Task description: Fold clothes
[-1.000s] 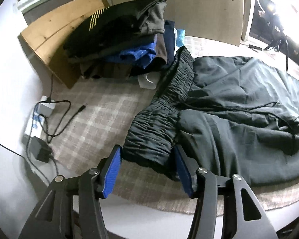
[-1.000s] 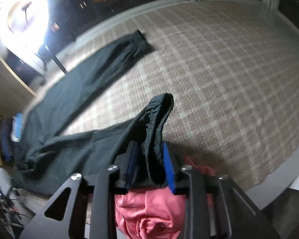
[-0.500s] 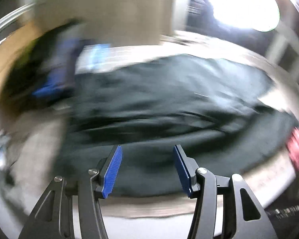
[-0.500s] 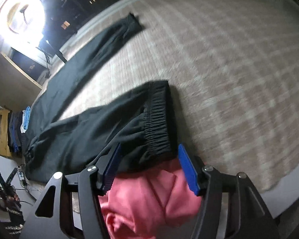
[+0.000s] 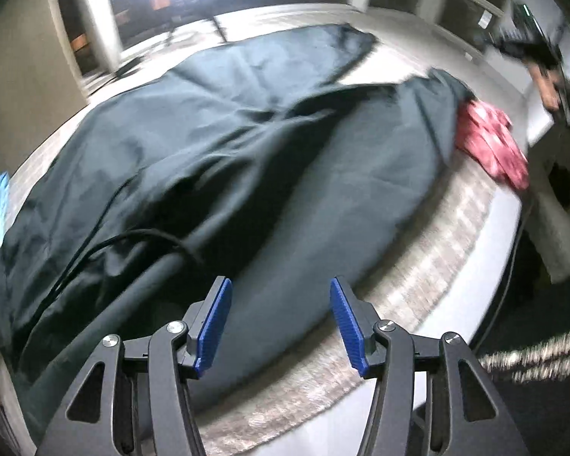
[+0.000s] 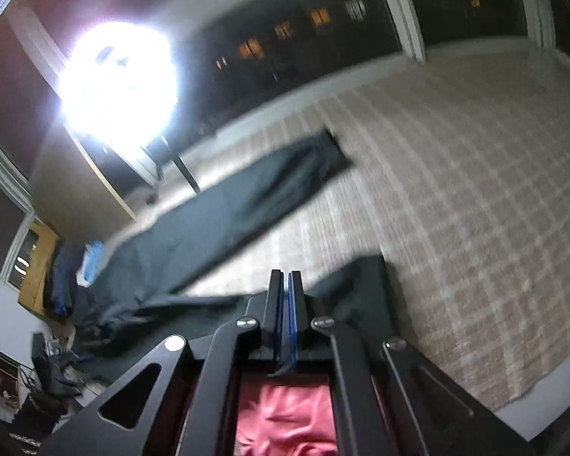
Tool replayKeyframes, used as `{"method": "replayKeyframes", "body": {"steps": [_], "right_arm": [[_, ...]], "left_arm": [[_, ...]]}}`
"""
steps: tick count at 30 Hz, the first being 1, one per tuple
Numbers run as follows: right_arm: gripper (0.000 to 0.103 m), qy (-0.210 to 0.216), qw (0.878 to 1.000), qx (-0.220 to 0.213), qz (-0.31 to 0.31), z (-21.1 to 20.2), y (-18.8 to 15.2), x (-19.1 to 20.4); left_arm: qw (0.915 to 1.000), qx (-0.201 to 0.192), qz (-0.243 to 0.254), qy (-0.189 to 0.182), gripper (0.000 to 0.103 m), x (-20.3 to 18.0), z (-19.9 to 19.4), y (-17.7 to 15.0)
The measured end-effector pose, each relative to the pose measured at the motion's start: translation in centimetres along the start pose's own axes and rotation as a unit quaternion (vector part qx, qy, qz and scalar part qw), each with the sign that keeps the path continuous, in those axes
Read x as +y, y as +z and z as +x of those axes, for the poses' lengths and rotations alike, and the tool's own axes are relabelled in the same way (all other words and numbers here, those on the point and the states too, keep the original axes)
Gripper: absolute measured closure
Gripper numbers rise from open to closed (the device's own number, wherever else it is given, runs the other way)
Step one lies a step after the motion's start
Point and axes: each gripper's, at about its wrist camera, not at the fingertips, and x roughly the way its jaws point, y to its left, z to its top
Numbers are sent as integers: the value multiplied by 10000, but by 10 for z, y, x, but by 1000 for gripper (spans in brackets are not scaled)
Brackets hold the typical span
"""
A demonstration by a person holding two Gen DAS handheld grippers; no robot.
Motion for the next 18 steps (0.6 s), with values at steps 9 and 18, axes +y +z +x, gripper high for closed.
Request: {"method": "replayKeyframes", "body": {"steps": [9,18], "right_arm": [[45,-648,9873,1076,970,38,-32,-49],[71,-471,9808,1362,1316,94,-43,-72]], "left_arm": [[9982,233,560,-35,49,-16,40,0],[9995,237,180,-85,103,-4,48,9]]}}
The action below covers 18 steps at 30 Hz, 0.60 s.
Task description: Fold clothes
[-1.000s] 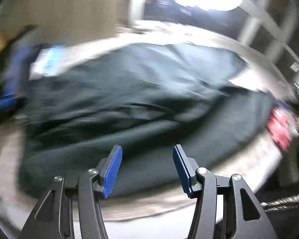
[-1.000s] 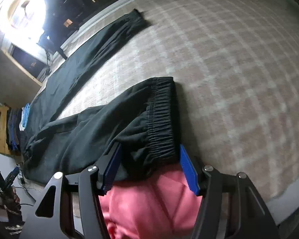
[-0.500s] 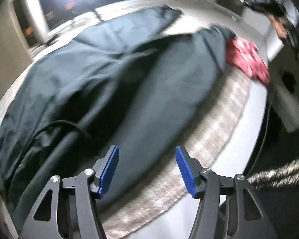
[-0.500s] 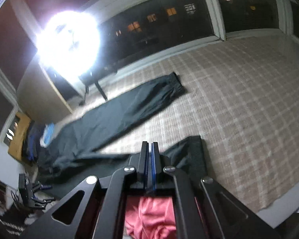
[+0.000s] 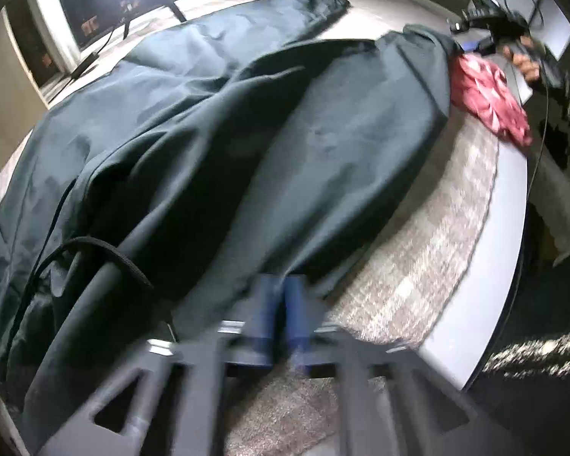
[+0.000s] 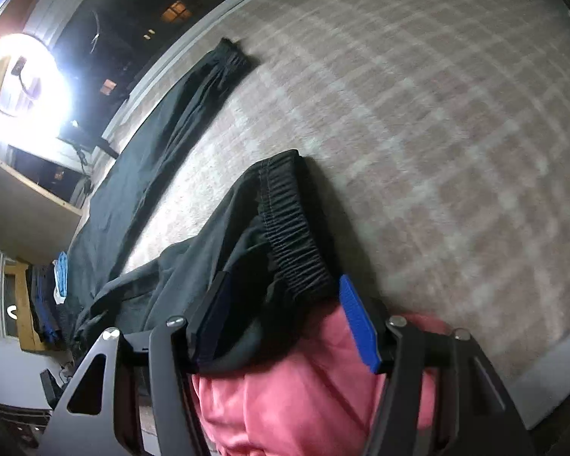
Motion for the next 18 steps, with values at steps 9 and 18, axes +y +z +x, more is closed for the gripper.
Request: {"method": "replayKeyframes", "body": {"steps": [9,18], "right_arm": [[102,967,9833,-1391,-668,-127,-12,59],[94,67,9960,-670,-580,-89,16,52]], "left_arm": [[9950,-784,-616,42,103,40,-78,23],[9908,-645,-823,856,82,89,-69,37]]}}
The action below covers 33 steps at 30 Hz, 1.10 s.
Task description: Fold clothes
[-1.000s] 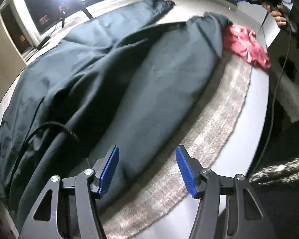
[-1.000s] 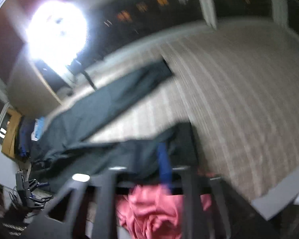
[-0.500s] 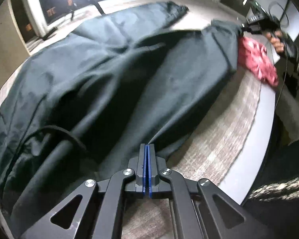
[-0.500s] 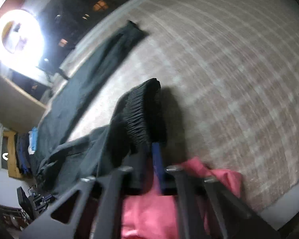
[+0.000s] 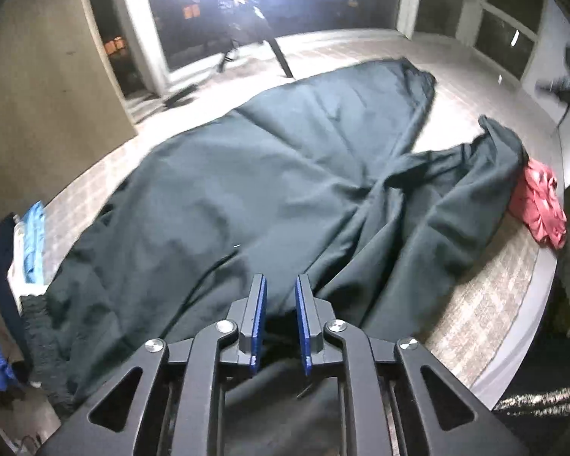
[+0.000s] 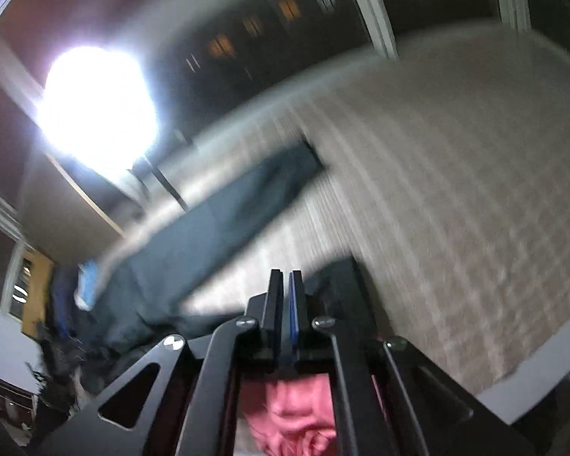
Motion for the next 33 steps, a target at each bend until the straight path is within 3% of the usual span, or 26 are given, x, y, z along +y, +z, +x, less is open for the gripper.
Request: {"method": "replayKeyframes", "body": {"steps": [2,4,6,9,12,13,14,16,18,19,22,23,24,25,29,33], "right_arm": [[72,-151,9992,318,171,25,-14,-14],[60,-133,9977,518,408,48,-27,-30],[58,-129,9952,754,607,67,-34,-42],[54,-161,9921,965,788,90,-38,-51],[47,-165,9914,1008,817,101,-35,-48],[47,-145,9914,1027,801,103,-34,-44],[47,-124,9913,1046,785,106,-32,-41],[47,-114,9922,1014,709,111,-27,-34],[47,-75,9937,935,611,114,-25,-27],[49,-55,9944,896,562,116,-24,-24],[83,35,9956,846,407,120,-21,-14],[90,46,9961,817,330,120,-22,-9],[92,31,9968,761,241,117,-21,-4],[94,-6,9977,666,150,111,-20,1],[97,95,9998,130,89,69,-13,13],[97,316,9988,-355,-67,18,-10,25]], "left_arm": [[9997,-27,-204,135,73,18,-17,-22],[9984,26,-500,276,72,35,-34,-48],[9932,181,-1039,491,71,61,-45,-85],[9763,405,-1941,862,68,96,-58,-142],[9471,469,-3113,618,68,121,-69,-195],[9411,460,-3314,486,68,120,-69,-206],[9371,468,-3437,383,68,118,-68,-214],[9384,534,-3402,287,64,105,-58,-217],[9381,552,-3416,147,53,97,-44,-215],[9379,561,-3423,78,53,92,-37,-214],[9322,480,-3588,-87,55,89,-21,-208],[9311,406,-3624,-118,62,88,-19,-205],[9317,330,-3614,-157,91,87,-19,-201],[9338,251,-3565,-192,103,86,-21,-198],[9427,-171,-3327,-179,103,86,-47,-183],[9437,-471,-3274,23,103,91,-84,-181]]}}
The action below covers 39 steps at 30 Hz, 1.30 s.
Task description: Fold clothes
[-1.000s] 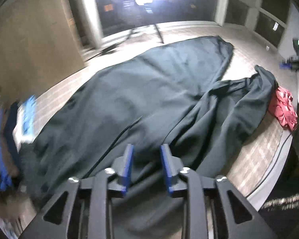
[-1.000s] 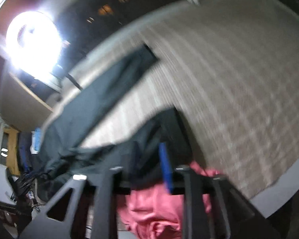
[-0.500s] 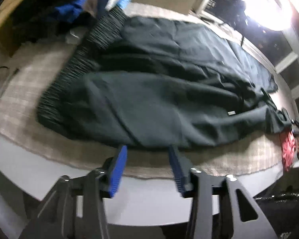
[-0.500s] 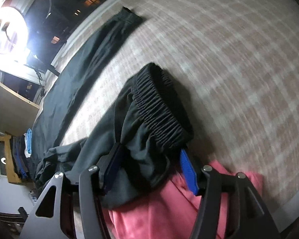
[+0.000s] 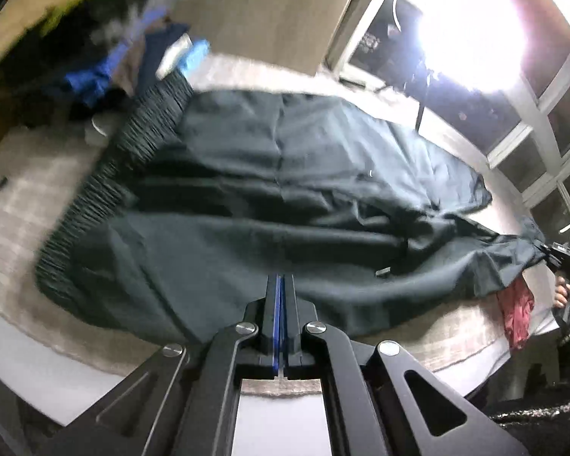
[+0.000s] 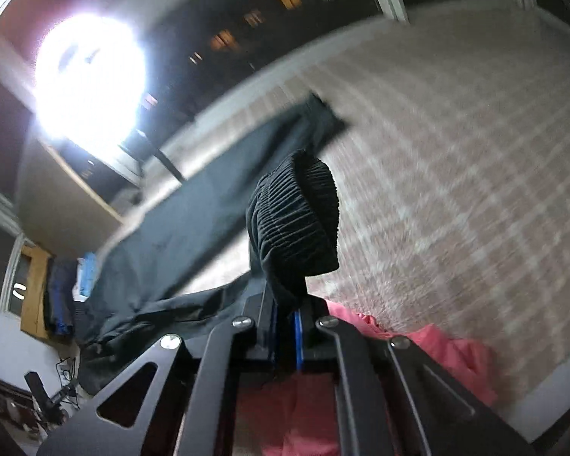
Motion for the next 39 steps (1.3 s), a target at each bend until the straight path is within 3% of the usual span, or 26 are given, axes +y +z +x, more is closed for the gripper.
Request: {"method": "replayKeyframes", "body": {"steps": [4,7,8,10,13,18,22,25,27,34,39], "right_arm": [[97,266,9993,-209,135,-31,3,4],[97,825,9953,-404,299,-57,2,6],[97,914,9943,-473,279,-63,1,8],[97,639,9965,-535,102,-68,-1,10],[97,-389,9990,-187,-121,-43,-3,5],[97,-115,9989,24,458,-17,-7,-19],[97,-132,9988,105,465,-11,-4,-21],[97,-126,9990,64,435,-11,-1,-19],[97,-160,9990,43,408,-10,2,-15],[97,-239,9992,-287,165,-37,29,3],[97,-595,9980,-142,147,7,68,9]], "left_arm": [[9995,210,-86,199,103,10,1,-1],[9981,447,-184,385,87,14,13,-11],[9978,463,-202,418,75,14,16,-14],[9973,464,-298,493,65,19,18,-20],[9941,474,-597,773,64,37,21,-27],[9842,335,-1469,931,57,82,19,-37],[9734,248,-2250,353,57,108,25,-39],[9727,196,-2305,210,61,106,35,-31],[9751,203,-2183,340,100,102,38,-21],[9788,-121,-2031,235,101,93,5,33],[9844,81,-1612,704,92,89,45,111]]}}
